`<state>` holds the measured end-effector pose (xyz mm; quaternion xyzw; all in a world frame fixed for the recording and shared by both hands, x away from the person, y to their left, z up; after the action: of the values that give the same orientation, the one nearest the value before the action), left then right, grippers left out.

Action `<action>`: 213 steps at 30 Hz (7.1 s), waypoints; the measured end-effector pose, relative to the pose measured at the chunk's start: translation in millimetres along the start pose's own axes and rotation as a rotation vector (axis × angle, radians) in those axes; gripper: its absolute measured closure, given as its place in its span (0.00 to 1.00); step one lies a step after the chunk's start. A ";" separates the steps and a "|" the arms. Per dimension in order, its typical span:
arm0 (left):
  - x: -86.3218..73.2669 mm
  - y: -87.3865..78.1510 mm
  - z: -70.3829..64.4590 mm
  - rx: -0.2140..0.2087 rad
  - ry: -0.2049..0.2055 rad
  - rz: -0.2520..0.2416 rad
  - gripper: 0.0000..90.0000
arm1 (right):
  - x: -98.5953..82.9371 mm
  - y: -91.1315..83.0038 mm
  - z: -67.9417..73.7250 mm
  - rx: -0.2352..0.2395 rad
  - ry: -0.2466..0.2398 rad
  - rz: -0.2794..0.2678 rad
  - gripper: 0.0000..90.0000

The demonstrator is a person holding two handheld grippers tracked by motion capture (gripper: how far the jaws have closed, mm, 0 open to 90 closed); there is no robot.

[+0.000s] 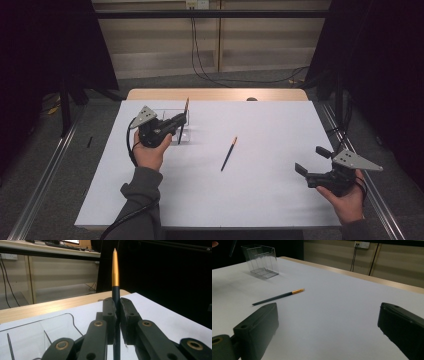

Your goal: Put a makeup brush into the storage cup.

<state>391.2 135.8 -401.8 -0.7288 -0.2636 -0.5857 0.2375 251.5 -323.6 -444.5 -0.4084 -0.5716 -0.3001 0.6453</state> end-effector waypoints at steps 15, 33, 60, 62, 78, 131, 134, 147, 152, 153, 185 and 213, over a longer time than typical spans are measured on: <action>7.5 10.1 4.9 0.041 -0.009 -0.022 0.93 | 0.3 0.2 0.2 -0.001 0.000 -0.002 0.03; 11.0 22.2 13.1 0.058 0.003 -0.025 0.93 | 0.8 0.3 0.5 0.002 0.004 -0.008 0.03; 14.7 41.0 22.5 0.096 0.004 -0.053 0.93 | -0.2 0.5 -0.3 0.003 0.007 -0.009 0.03; 14.5 43.1 22.5 0.093 0.000 -0.059 0.93 | -0.3 0.6 -0.5 0.005 0.008 -0.008 0.03; 12.8 53.5 28.2 0.115 0.013 -0.045 0.93 | -1.0 1.4 -0.1 0.007 0.006 -0.004 0.03; -13.7 60.8 49.2 0.208 -0.011 -0.042 0.92 | -1.4 0.2 -0.4 0.006 0.010 -0.003 0.03; -15.8 59.3 49.7 0.215 -0.014 -0.041 0.92 | -1.5 0.2 -0.2 0.005 0.009 -0.003 0.03; -23.0 50.3 51.8 0.223 -0.013 -0.019 0.92 | -1.4 1.2 0.8 0.010 0.002 -0.002 0.03; -23.6 48.1 52.3 0.229 -0.015 -0.022 0.92 | -1.3 1.6 1.6 0.012 0.006 0.000 0.03; -23.6 47.8 52.3 0.229 -0.015 -0.020 0.92 | -1.3 1.5 1.4 0.011 0.004 0.000 0.03; -31.6 40.7 49.2 0.233 -0.019 0.002 0.92 | -0.6 1.1 2.1 0.015 0.002 0.000 0.03; -39.6 35.6 47.5 0.240 -0.034 0.022 0.92 | 0.0 1.0 2.6 0.013 0.000 -0.003 0.03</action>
<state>442.5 136.0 -451.5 -0.7078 -0.3280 -0.5347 0.3248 251.0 -320.8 -444.7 -0.4033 -0.5743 -0.2971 0.6475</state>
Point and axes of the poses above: each handheld gripper's, and its own axes: y roughly forward along the jaws, x roughly out of its top, z roughly to its left, the point moved 3 cm from there along y, roughly forward along the jaws, and after that the axes turned 8 degrees about -z, right-handed, at the moved point
